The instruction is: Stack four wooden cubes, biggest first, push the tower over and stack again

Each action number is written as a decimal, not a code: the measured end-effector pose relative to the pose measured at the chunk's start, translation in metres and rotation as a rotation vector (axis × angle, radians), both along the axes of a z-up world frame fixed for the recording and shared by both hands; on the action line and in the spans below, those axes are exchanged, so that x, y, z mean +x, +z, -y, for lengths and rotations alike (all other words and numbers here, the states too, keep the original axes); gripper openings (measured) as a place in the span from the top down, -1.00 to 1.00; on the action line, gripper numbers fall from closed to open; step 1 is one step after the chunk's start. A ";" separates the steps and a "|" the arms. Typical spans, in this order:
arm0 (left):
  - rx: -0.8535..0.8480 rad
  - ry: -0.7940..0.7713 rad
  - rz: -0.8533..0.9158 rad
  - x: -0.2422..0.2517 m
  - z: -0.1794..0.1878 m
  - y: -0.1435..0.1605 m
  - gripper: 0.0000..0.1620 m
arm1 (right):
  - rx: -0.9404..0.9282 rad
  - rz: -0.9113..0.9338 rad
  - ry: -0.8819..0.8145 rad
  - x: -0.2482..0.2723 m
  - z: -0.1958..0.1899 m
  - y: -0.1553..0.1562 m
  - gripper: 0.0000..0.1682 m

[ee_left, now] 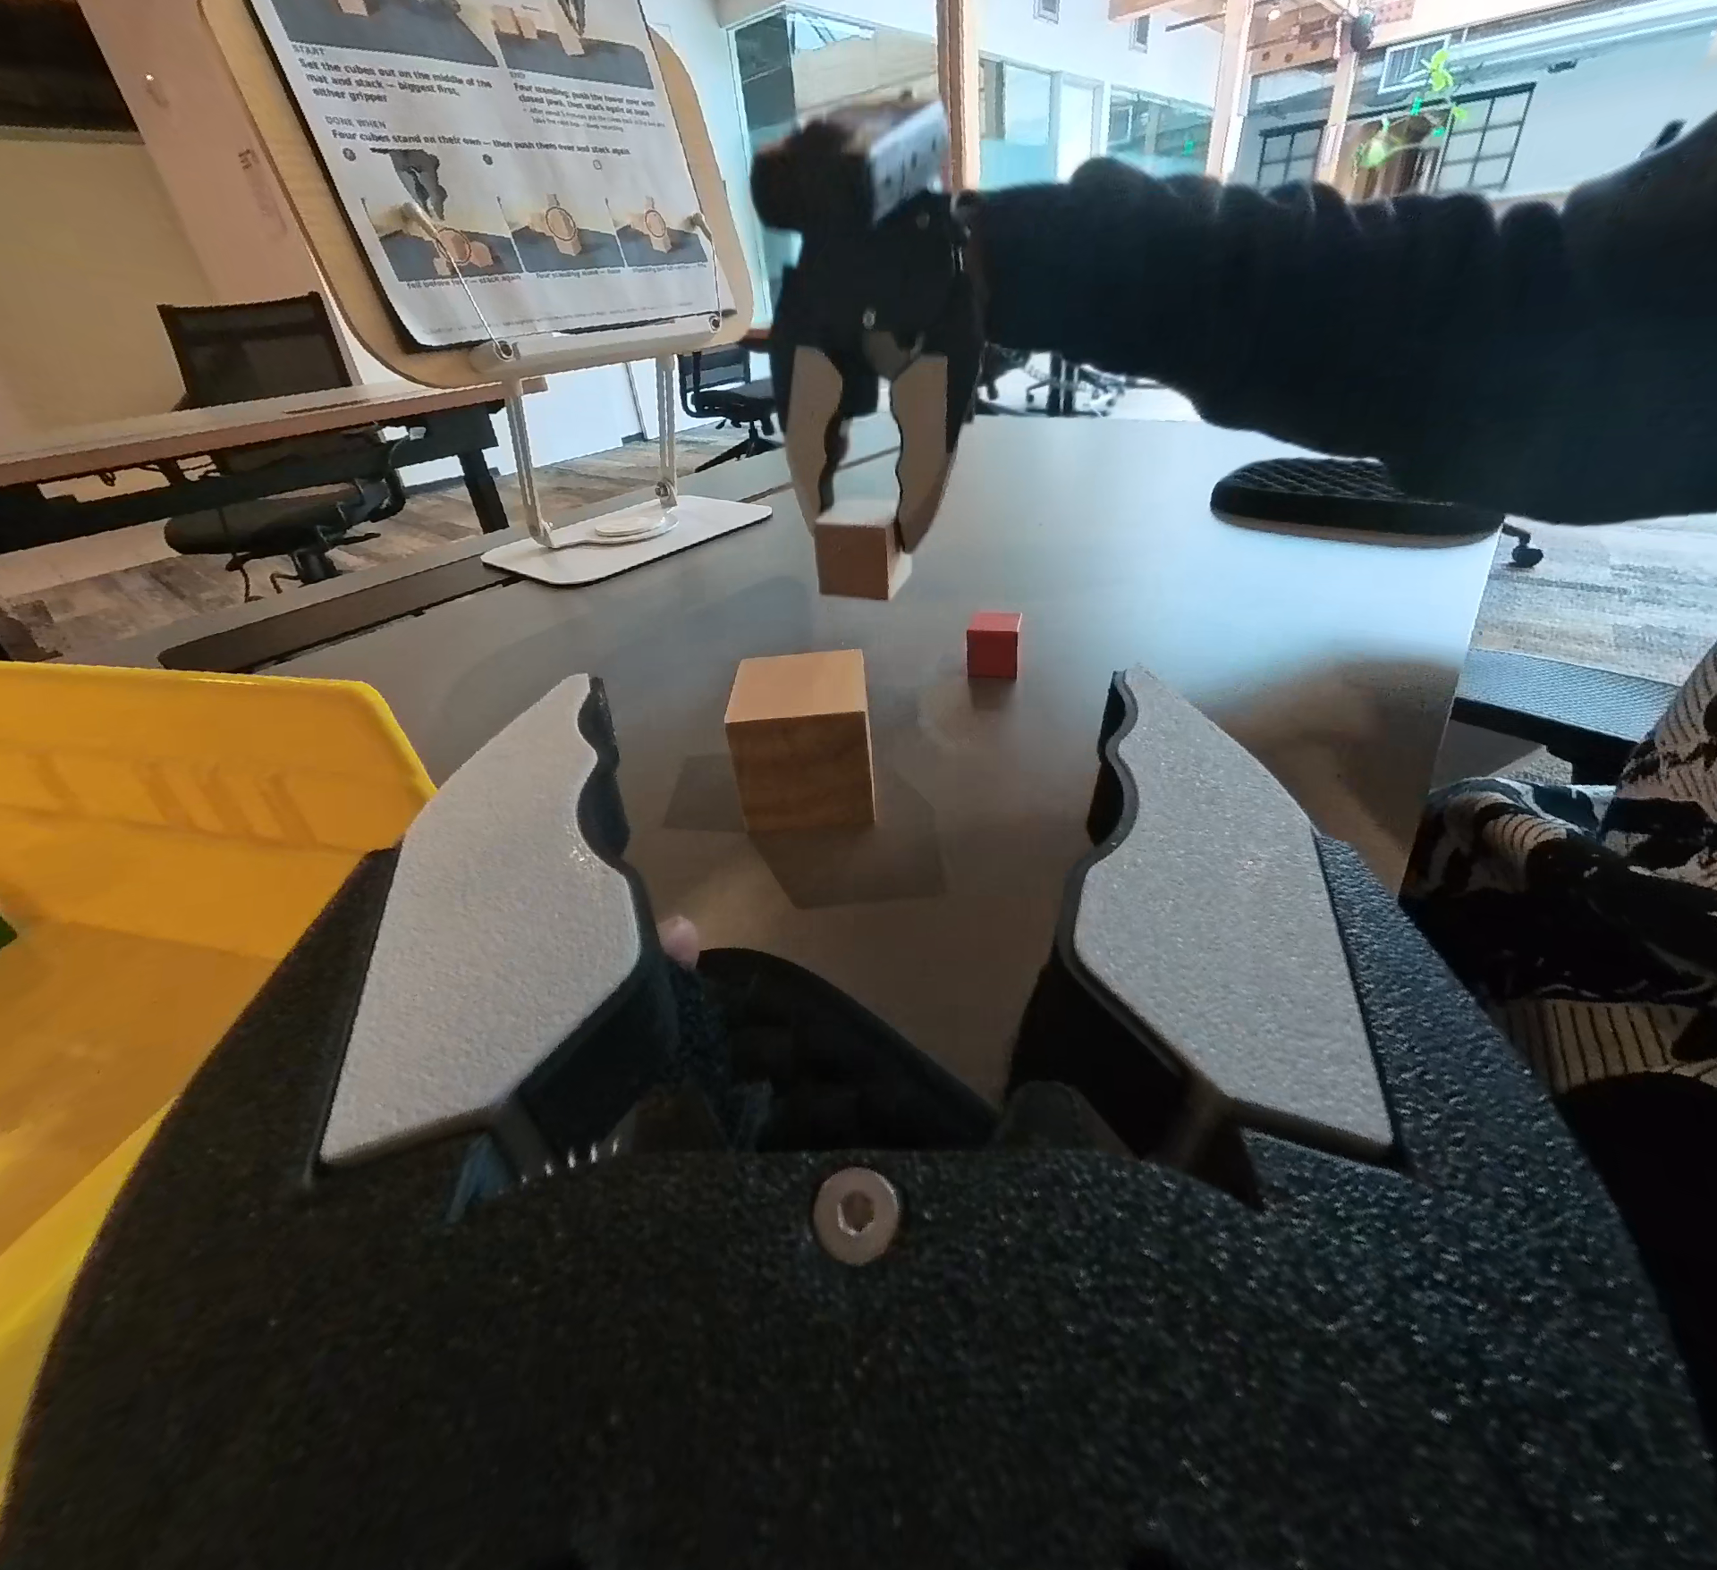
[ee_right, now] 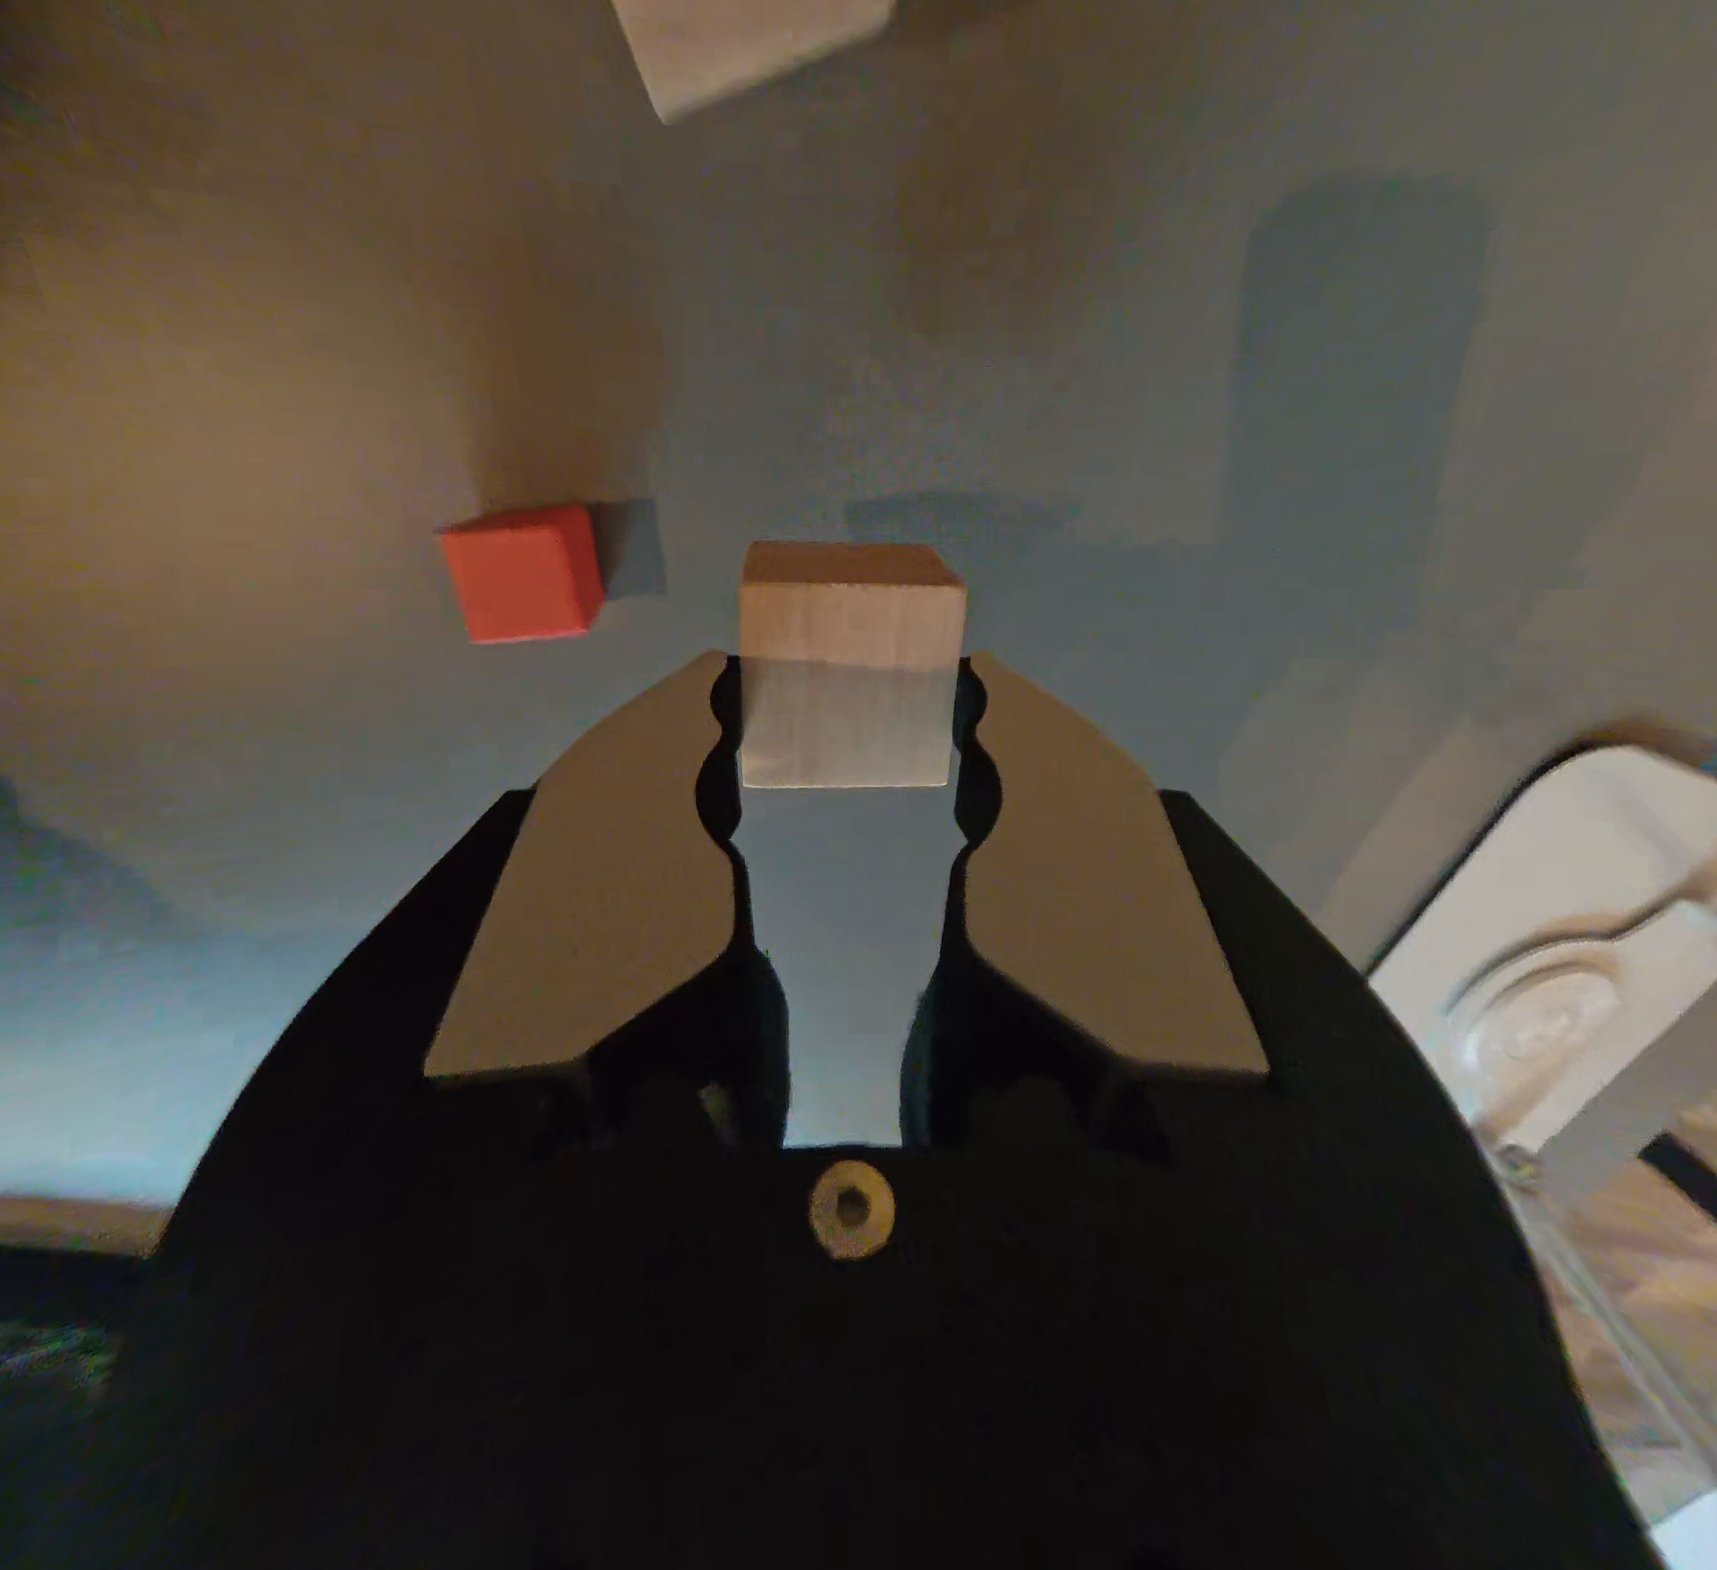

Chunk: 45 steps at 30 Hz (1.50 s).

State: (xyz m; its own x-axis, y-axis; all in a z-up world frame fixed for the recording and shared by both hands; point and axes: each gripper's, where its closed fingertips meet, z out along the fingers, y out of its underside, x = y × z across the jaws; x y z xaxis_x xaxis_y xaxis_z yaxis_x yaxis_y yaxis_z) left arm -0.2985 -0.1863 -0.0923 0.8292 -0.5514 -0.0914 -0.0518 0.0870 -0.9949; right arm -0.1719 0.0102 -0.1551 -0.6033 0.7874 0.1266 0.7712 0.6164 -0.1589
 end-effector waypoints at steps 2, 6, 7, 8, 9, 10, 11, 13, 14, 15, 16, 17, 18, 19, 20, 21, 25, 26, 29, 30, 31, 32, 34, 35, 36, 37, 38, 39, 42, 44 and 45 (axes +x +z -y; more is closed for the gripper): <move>-0.002 0.001 -0.001 0.000 0.000 0.000 -0.21 | -0.005 -0.016 0.063 -0.013 0.016 0.019 0.49; -0.005 0.005 -0.005 0.000 -0.001 -0.001 -0.21 | -0.027 -0.041 0.199 -0.042 0.052 0.049 0.49; -0.007 0.006 -0.007 0.000 -0.001 -0.001 -0.21 | -0.035 -0.041 0.226 -0.049 0.060 0.054 0.49; -0.007 0.007 -0.008 0.000 -0.001 -0.001 -0.20 | -0.039 -0.042 0.249 -0.056 0.067 0.057 0.49; -0.008 0.008 -0.008 0.000 -0.001 -0.001 -0.20 | -0.042 -0.038 0.270 -0.061 0.073 0.058 0.49; -0.009 0.009 -0.007 0.000 -0.001 -0.001 -0.20 | -0.043 -0.032 0.286 -0.066 0.078 0.058 0.49; -0.008 0.008 -0.005 0.000 -0.001 -0.001 -0.20 | -0.044 -0.022 0.299 -0.070 0.081 0.057 0.49; -0.006 0.008 -0.002 0.000 -0.001 -0.001 -0.19 | -0.045 0.001 0.319 -0.076 0.086 0.051 0.49; -0.005 0.007 0.000 -0.001 0.000 -0.001 -0.19 | -0.046 0.008 0.325 -0.079 0.087 0.048 0.49; -0.005 0.006 0.002 -0.001 0.000 -0.001 -0.19 | -0.049 0.018 0.332 -0.081 0.089 0.044 0.49; -0.006 0.005 0.003 -0.001 0.000 -0.001 -0.19 | -0.050 0.025 0.338 -0.082 0.090 0.040 0.49; -0.006 0.005 0.003 -0.001 0.000 -0.001 -0.19 | -0.050 0.032 0.344 -0.084 0.090 0.037 0.49; -0.006 0.005 0.002 -0.001 0.000 -0.001 -0.19 | -0.048 0.039 0.346 -0.085 0.090 0.033 0.49; -0.006 0.005 0.002 -0.001 0.000 -0.001 -0.19 | -0.044 0.046 0.347 -0.086 0.089 0.030 0.49; -0.006 0.004 0.003 -0.001 0.000 -0.001 -0.19 | -0.040 0.051 0.349 -0.087 0.089 0.027 0.49; -0.005 0.004 0.004 -0.001 0.000 0.000 -0.19 | -0.039 0.053 0.351 -0.087 0.088 0.025 0.49; -0.006 0.003 0.004 -0.001 0.000 -0.001 -0.19 | -0.046 0.053 0.365 -0.090 0.090 0.020 0.49; -0.007 0.003 0.005 -0.001 0.000 -0.001 -0.19 | -0.041 0.054 0.368 -0.091 0.090 0.019 0.49; -0.007 0.003 0.006 -0.001 0.000 -0.001 -0.19 | -0.028 0.066 0.381 -0.092 0.091 0.017 0.49; -0.006 0.003 0.006 -0.001 0.000 0.000 -0.19 | -0.026 0.066 0.387 -0.093 0.092 0.017 0.49; -0.005 0.003 0.006 -0.001 0.000 0.000 -0.19 | -0.022 0.065 0.389 -0.093 0.091 0.016 0.49; -0.004 0.003 0.006 -0.001 0.000 0.000 -0.18 | -0.018 0.063 0.392 -0.094 0.091 0.016 0.49; -0.005 0.002 0.006 -0.001 0.000 0.000 -0.18 | -0.022 0.057 0.399 -0.094 0.092 0.016 0.49; -0.004 0.002 0.007 -0.001 0.000 0.000 -0.18 | -0.020 0.059 0.398 -0.094 0.092 0.016 0.49; -0.004 0.002 0.007 -0.001 0.000 0.000 -0.18 | -0.020 0.059 0.399 -0.094 0.091 0.016 0.49; -0.003 0.002 0.007 -0.001 0.000 0.000 -0.18 | -0.020 0.057 0.401 -0.094 0.091 0.016 0.49; -0.003 0.003 0.006 -0.001 0.001 0.000 -0.18 | -0.019 0.056 0.400 -0.094 0.091 0.016 0.49; -0.003 0.003 0.006 -0.001 0.001 0.000 -0.18 | -0.017 0.055 0.400 -0.094 0.091 0.016 0.48; -0.003 0.003 0.006 -0.001 0.001 0.000 -0.18 | -0.015 0.041 0.409 -0.094 0.091 0.016 0.48; -0.003 0.003 0.005 -0.001 0.001 0.000 -0.18 | -0.023 0.037 0.397 -0.094 0.092 0.016 0.41; -0.003 0.003 0.005 -0.001 0.001 -0.001 -0.18 | -0.030 0.035 0.391 -0.094 0.093 0.016 0.36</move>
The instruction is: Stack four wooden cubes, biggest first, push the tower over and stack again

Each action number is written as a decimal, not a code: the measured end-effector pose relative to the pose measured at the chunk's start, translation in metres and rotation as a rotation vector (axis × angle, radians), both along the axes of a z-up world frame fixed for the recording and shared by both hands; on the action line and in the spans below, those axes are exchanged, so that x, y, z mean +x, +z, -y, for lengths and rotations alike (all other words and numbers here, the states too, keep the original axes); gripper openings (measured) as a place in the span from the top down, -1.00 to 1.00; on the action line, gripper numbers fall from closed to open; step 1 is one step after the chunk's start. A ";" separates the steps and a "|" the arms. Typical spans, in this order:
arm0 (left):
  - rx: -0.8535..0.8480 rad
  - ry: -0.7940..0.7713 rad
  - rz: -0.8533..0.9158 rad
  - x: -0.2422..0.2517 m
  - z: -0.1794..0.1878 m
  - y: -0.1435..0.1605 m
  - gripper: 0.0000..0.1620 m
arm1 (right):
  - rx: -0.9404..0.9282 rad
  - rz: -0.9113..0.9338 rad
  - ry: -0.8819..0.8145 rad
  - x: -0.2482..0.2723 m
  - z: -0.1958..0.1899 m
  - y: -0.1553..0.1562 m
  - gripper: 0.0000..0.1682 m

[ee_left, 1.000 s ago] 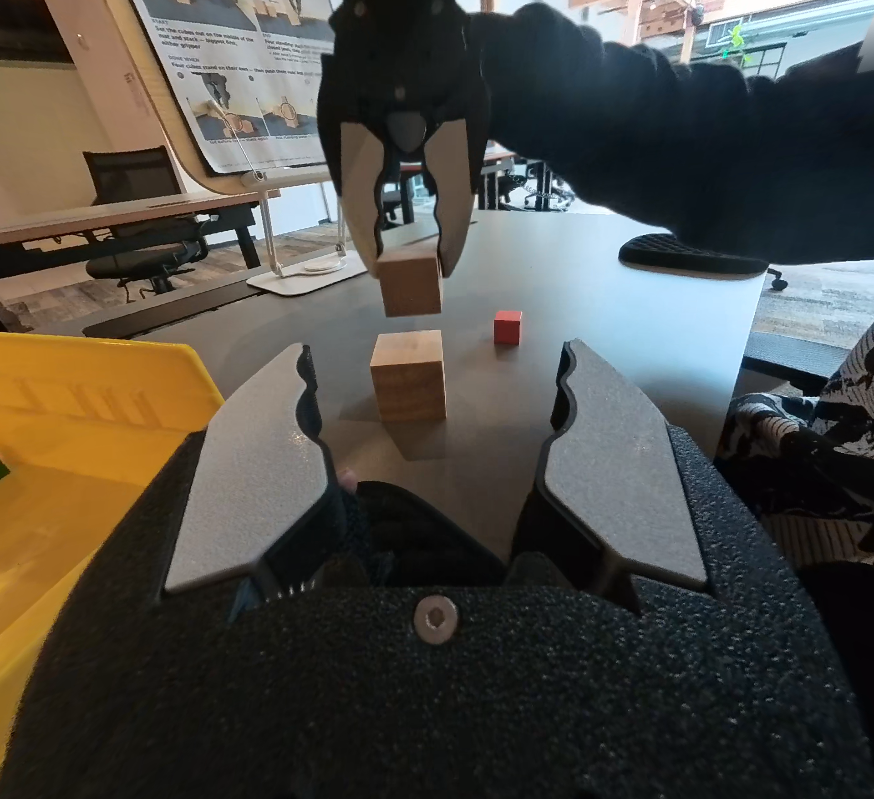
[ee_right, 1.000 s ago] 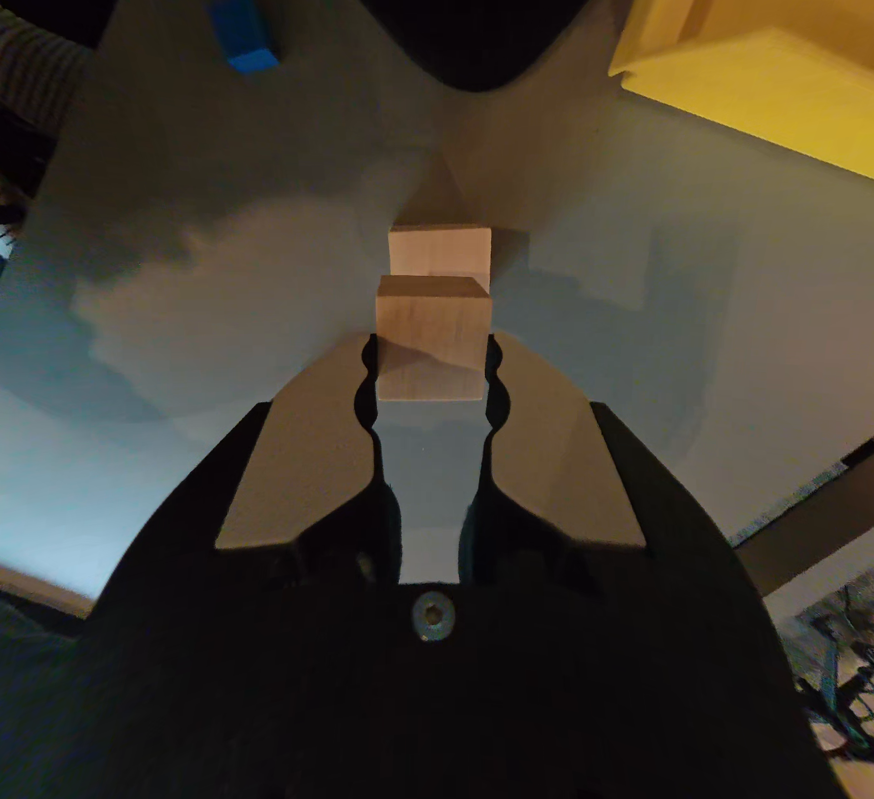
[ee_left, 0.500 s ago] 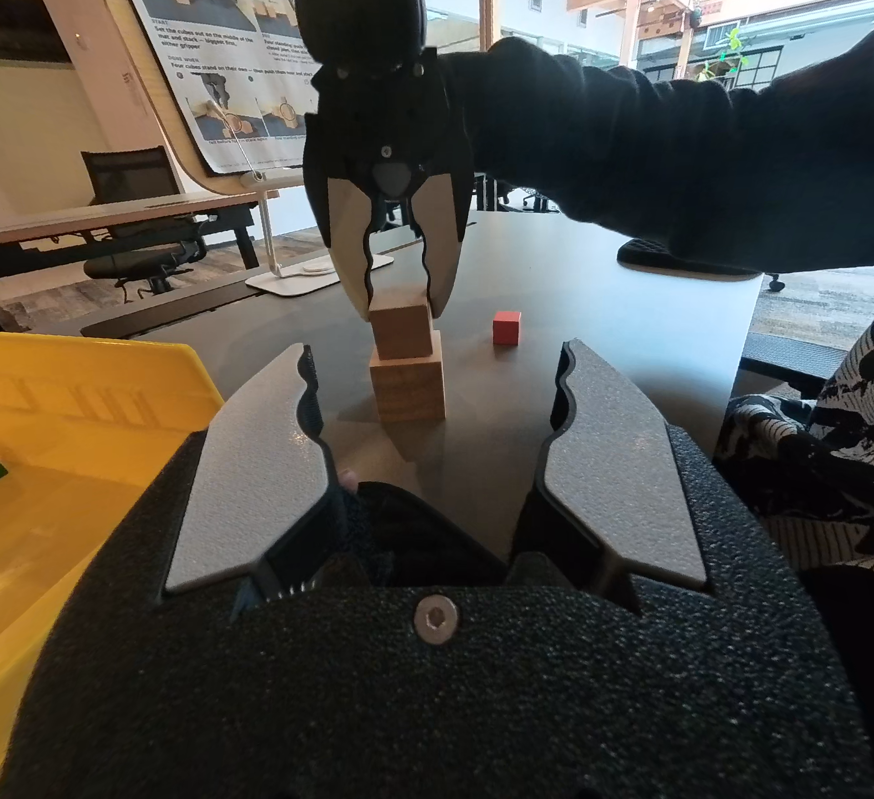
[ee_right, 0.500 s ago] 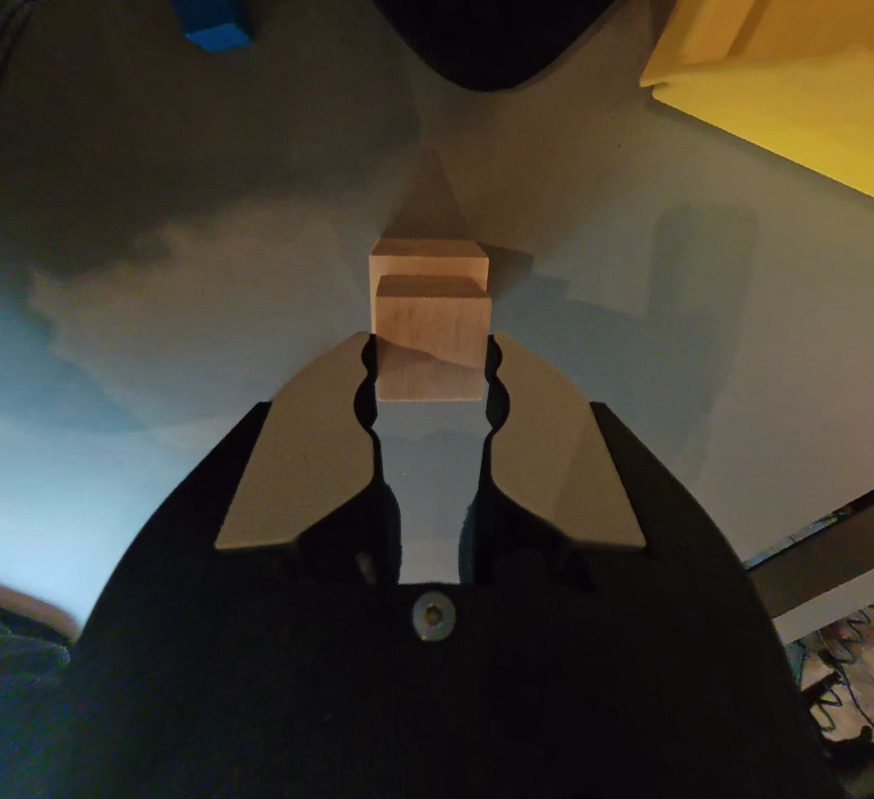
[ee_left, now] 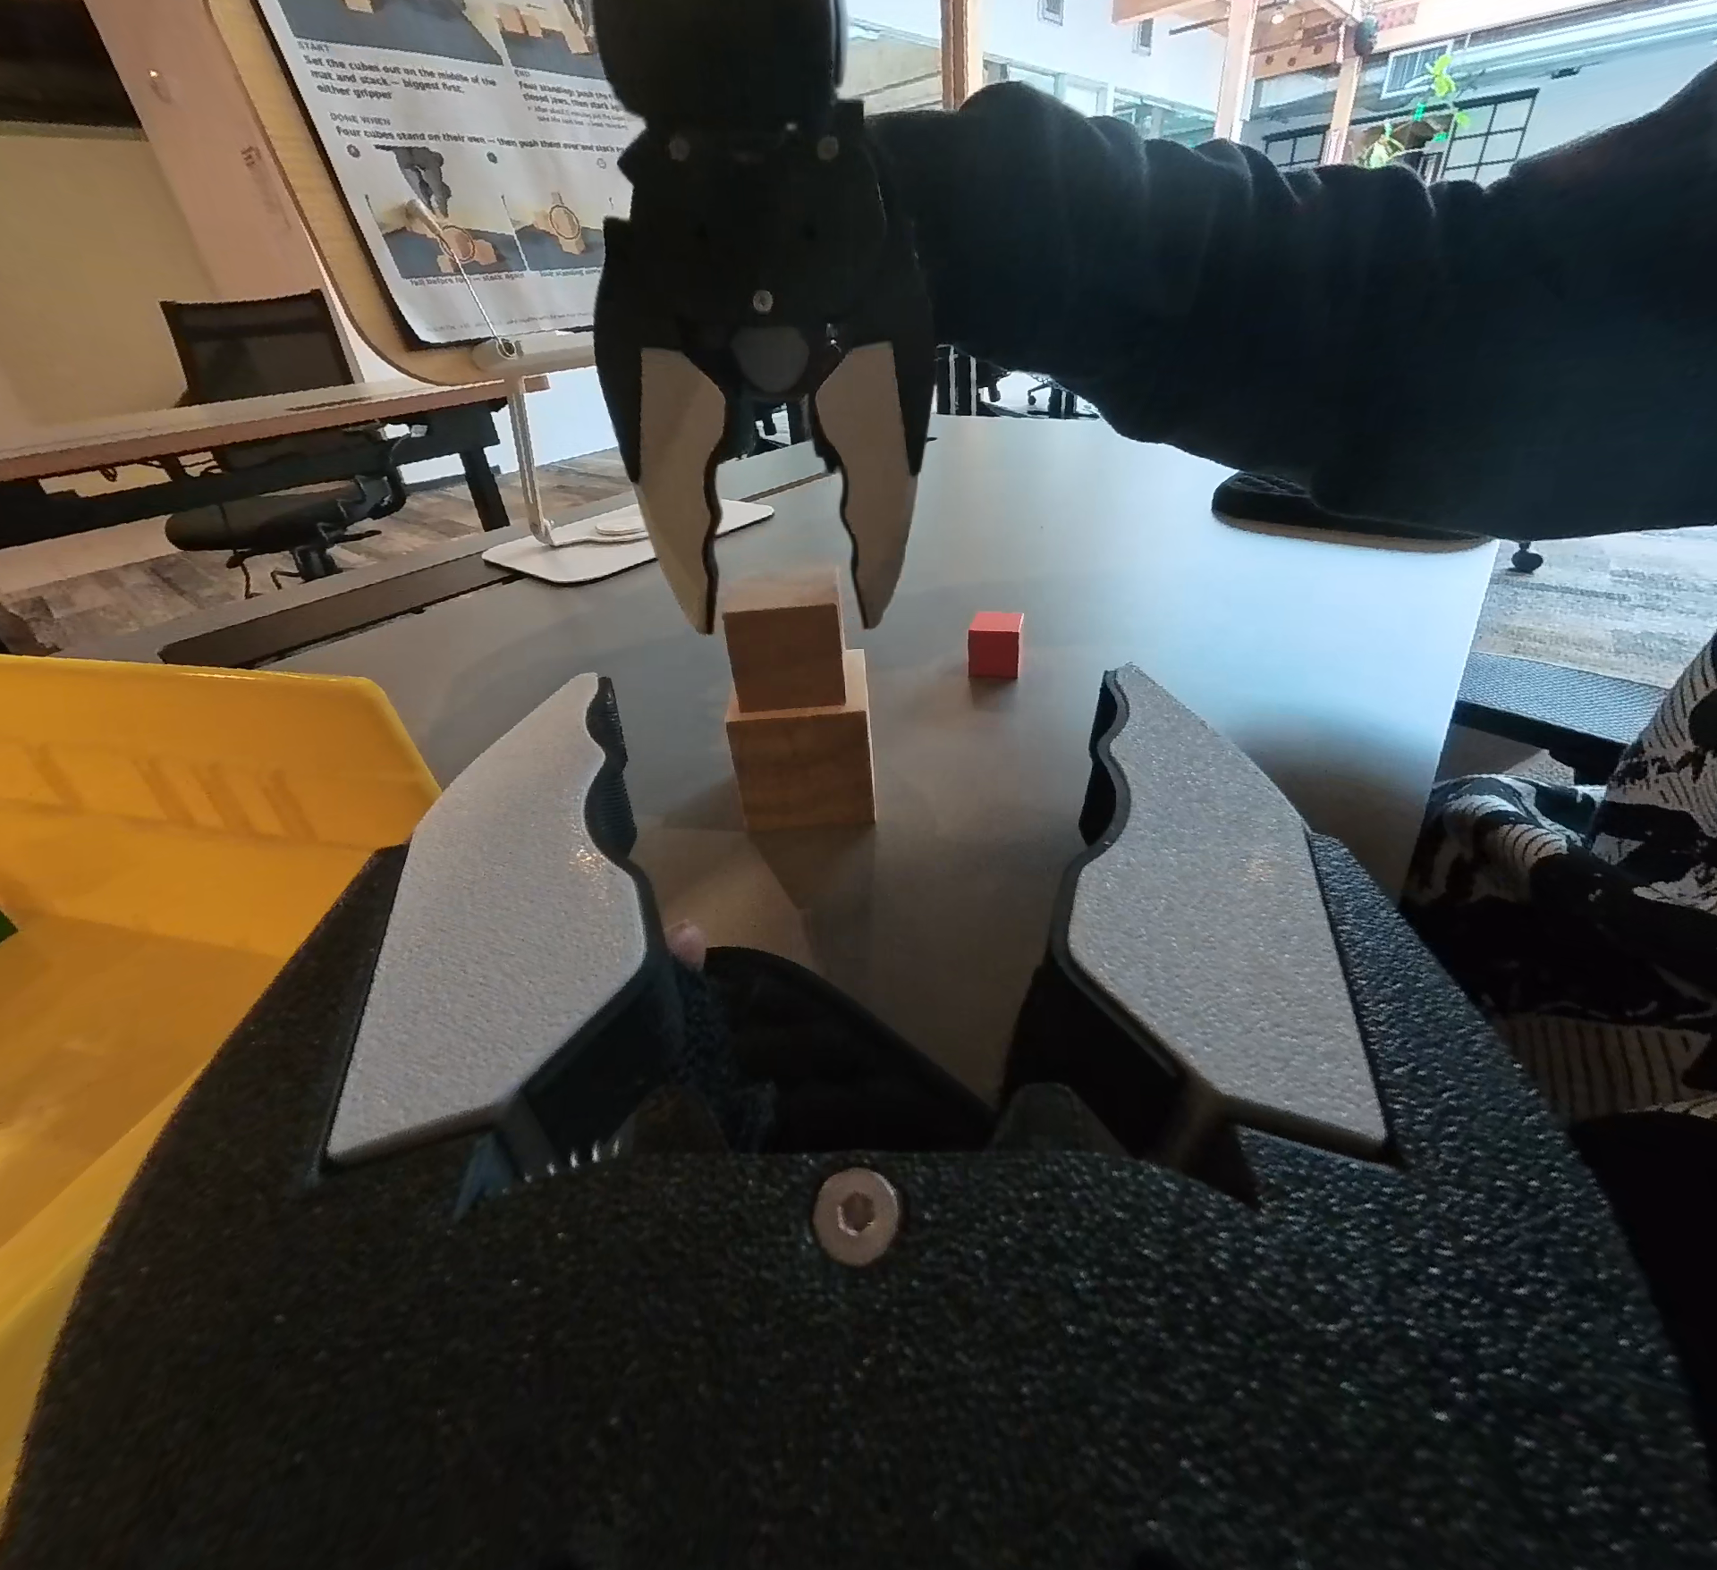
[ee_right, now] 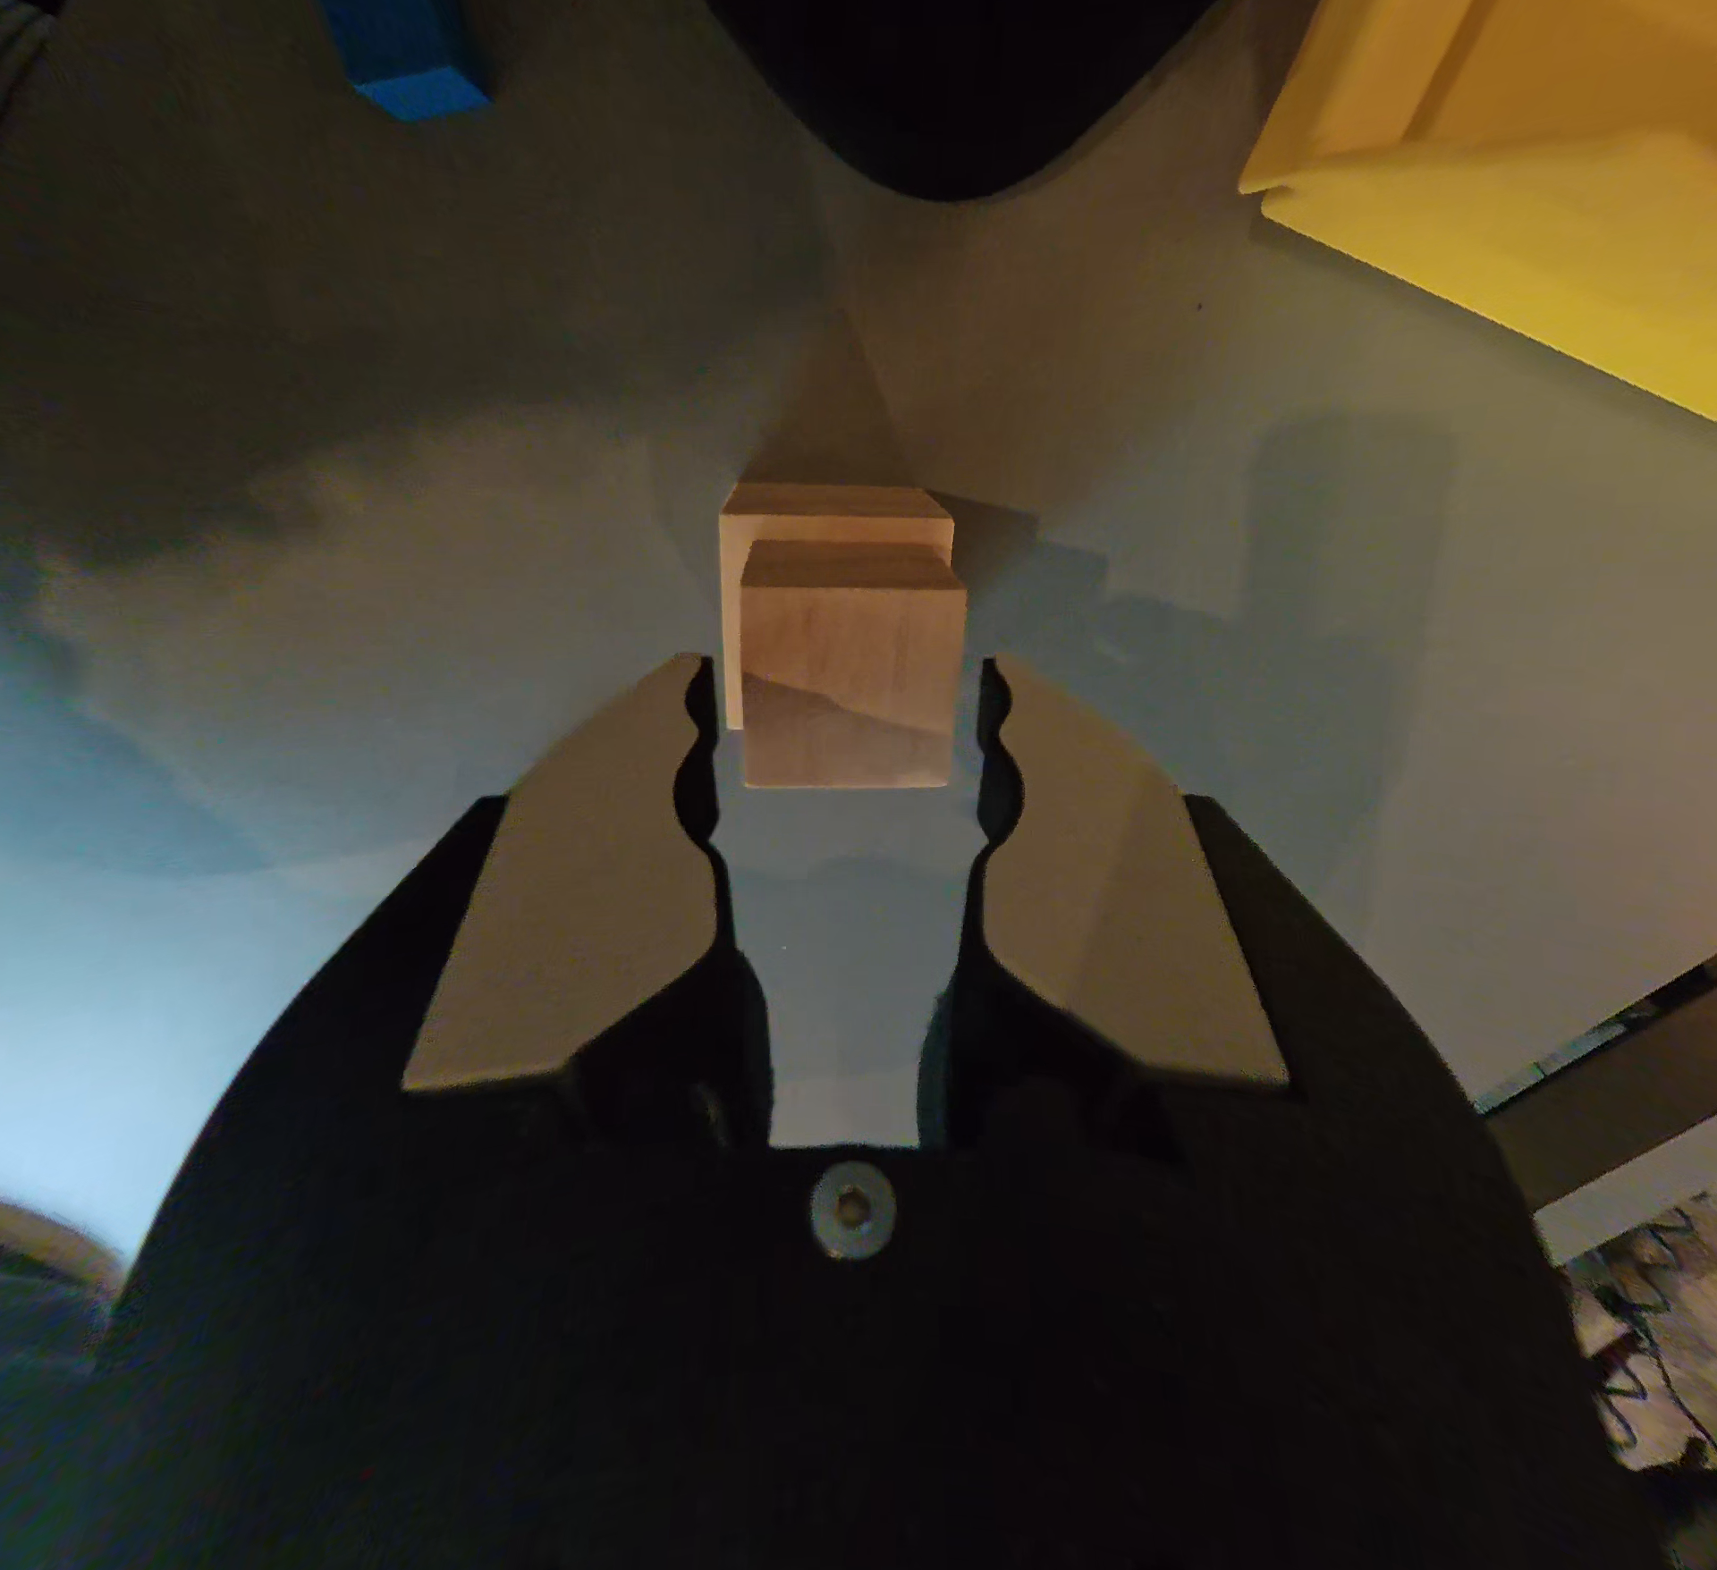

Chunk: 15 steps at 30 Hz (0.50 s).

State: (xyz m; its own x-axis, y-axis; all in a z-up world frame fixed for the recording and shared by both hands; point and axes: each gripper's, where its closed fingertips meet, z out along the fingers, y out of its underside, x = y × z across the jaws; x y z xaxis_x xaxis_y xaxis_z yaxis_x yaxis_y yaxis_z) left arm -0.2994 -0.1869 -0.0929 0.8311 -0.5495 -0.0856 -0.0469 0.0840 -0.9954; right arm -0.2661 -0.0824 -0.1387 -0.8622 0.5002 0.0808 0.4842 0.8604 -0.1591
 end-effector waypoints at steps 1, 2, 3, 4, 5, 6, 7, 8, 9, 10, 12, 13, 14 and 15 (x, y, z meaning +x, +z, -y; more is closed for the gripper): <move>0.000 0.000 0.000 0.000 0.000 0.000 -0.18 | -0.007 -0.003 -0.004 0.000 0.001 0.001 0.33; 0.000 0.000 0.000 0.000 0.000 0.000 -0.18 | -0.010 -0.012 -0.010 0.000 0.001 0.004 0.29; 0.000 0.000 0.001 0.000 0.000 0.000 -0.18 | -0.009 -0.023 -0.020 0.000 0.000 0.007 0.25; 0.000 0.000 0.001 0.000 0.000 0.000 -0.18 | -0.008 -0.036 -0.033 0.002 -0.001 0.012 0.23; 0.000 0.000 0.002 0.000 0.000 0.000 -0.18 | -0.007 -0.053 -0.048 0.005 -0.002 0.017 0.22; 0.001 0.000 0.002 0.000 0.000 0.000 -0.18 | -0.010 -0.068 -0.057 0.010 -0.001 0.023 0.22; 0.002 0.000 0.002 0.000 0.000 0.000 -0.18 | -0.010 -0.084 -0.067 0.017 -0.002 0.028 0.22; 0.002 -0.001 0.002 0.000 0.000 0.000 -0.18 | -0.001 -0.094 -0.081 0.027 -0.004 0.031 0.24; 0.002 -0.001 0.002 0.000 0.000 0.000 -0.18 | 0.011 -0.092 -0.096 0.038 -0.006 0.031 0.25; 0.002 -0.001 0.003 0.000 0.000 0.000 -0.17 | 0.016 -0.076 -0.111 0.052 -0.008 0.029 0.26; 0.001 -0.001 0.005 -0.001 0.000 0.000 -0.17 | 0.005 -0.038 -0.148 0.078 -0.010 0.017 0.29; 0.000 -0.001 0.005 -0.001 0.000 0.000 -0.17 | 0.008 -0.013 -0.168 0.090 -0.012 0.008 0.31; -0.002 -0.001 0.004 -0.001 0.000 0.000 -0.17 | 0.021 0.012 -0.189 0.101 -0.017 -0.002 0.32; -0.003 -0.001 0.003 0.000 0.000 0.000 -0.17 | 0.034 0.035 -0.210 0.111 -0.021 -0.012 0.32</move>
State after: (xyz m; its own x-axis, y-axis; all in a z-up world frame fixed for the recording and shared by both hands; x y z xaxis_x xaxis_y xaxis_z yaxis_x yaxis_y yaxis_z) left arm -0.2998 -0.1867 -0.0928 0.8310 -0.5504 -0.0814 -0.0438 0.0811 -0.9957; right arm -0.1552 -0.0616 -0.1502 -0.7416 0.6669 0.0724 0.6585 0.7443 -0.1114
